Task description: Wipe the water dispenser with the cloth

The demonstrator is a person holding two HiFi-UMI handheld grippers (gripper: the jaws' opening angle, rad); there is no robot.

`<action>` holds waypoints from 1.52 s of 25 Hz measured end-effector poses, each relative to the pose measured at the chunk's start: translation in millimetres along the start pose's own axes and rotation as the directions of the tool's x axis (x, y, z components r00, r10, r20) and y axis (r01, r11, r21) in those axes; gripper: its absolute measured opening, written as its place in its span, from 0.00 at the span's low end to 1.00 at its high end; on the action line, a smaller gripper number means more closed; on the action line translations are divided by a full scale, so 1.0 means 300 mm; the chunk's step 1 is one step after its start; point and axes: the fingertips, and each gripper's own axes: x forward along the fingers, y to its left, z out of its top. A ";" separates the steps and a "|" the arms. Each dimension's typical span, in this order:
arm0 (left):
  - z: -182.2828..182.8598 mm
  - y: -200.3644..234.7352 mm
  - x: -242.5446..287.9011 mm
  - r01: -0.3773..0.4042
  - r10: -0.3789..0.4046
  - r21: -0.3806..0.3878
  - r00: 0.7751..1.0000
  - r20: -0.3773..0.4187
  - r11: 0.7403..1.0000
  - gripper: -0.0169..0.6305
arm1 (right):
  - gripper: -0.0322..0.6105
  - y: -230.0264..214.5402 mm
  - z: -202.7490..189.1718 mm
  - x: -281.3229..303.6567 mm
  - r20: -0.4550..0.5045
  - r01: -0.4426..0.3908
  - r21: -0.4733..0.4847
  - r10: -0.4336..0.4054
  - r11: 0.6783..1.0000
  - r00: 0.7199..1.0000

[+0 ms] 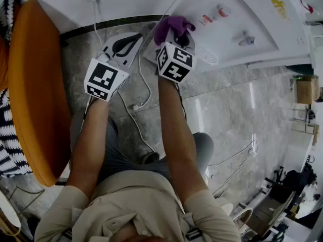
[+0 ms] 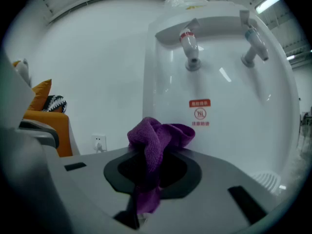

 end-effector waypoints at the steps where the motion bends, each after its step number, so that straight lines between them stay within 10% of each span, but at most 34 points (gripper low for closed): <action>1: -0.001 0.003 -0.001 -0.001 0.001 -0.002 1.000 -0.001 1.000 0.05 | 0.16 0.001 0.022 -0.004 0.013 0.003 -0.012 -0.003 1.000 1.000; 13: 0.000 0.008 0.021 0.002 -0.001 -0.037 1.000 0.012 0.999 0.05 | 0.16 -0.005 0.312 -0.055 0.188 0.032 -0.085 -0.016 0.996 0.982; 26: 0.004 -0.063 0.026 0.019 -0.019 -0.002 1.000 0.002 1.000 0.05 | 0.16 -0.117 -0.041 -0.019 -0.053 0.019 -0.081 -0.024 0.997 0.998; 38: -0.016 -0.122 0.021 0.029 -0.028 0.037 0.999 -0.032 0.999 0.05 | 0.16 -0.453 -0.012 -0.198 0.011 0.202 0.030 -0.202 0.979 0.979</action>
